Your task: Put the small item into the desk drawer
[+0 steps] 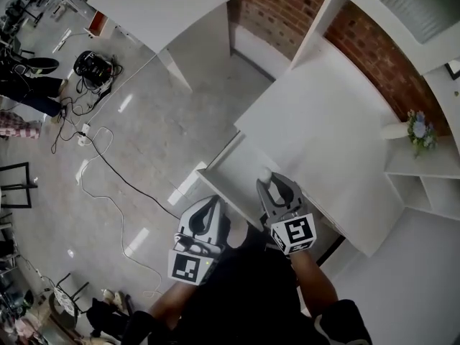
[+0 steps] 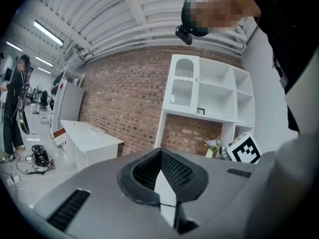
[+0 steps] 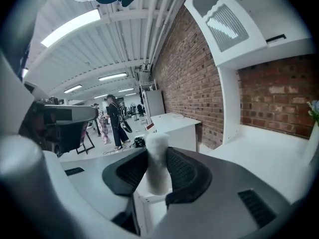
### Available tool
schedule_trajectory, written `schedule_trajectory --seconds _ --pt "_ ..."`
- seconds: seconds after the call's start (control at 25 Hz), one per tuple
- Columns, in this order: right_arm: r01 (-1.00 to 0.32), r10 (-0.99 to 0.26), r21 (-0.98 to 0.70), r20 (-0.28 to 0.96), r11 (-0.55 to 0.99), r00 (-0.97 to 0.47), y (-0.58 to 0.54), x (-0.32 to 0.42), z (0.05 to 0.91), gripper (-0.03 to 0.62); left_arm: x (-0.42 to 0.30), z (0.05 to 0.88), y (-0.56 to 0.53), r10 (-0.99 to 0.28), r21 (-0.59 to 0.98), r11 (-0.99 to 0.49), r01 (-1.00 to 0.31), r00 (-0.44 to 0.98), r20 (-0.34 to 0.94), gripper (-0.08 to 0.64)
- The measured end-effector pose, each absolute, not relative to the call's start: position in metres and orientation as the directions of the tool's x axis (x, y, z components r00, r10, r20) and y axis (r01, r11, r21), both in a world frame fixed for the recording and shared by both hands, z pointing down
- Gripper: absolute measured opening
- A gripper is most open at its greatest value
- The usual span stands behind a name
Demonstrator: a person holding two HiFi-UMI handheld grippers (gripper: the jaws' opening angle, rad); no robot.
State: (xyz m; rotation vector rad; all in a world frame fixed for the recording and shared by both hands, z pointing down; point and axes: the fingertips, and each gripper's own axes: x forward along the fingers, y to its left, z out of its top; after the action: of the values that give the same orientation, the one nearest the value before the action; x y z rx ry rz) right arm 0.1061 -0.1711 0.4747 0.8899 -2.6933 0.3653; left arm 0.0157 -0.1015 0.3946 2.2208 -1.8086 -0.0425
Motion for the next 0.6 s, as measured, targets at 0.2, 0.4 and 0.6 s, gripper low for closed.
schedule_trajectory --seconds 0.2,0.4,0.6 --pt "-0.595 -0.499 -0.167 0.395 0.786 -0.771 -0.176 0.092 0.516 0.140 0.007 0.414 -0.108 -0.961 0.241 -0.169 -0.956 0.214 0.174 0.025" --pt "-0.583 -0.458 -0.194 0.447 0.789 -0.768 -0.180 0.084 0.555 0.140 0.009 0.426 -0.119 -0.959 0.246 -0.178 -0.953 0.224 0.175 0.025" --pt "-0.574 -0.432 -0.185 0.489 0.798 -0.758 -0.184 0.078 0.592 0.140 0.011 0.442 -0.127 -0.952 0.254 -0.182 -0.950 0.234 0.196 0.025"
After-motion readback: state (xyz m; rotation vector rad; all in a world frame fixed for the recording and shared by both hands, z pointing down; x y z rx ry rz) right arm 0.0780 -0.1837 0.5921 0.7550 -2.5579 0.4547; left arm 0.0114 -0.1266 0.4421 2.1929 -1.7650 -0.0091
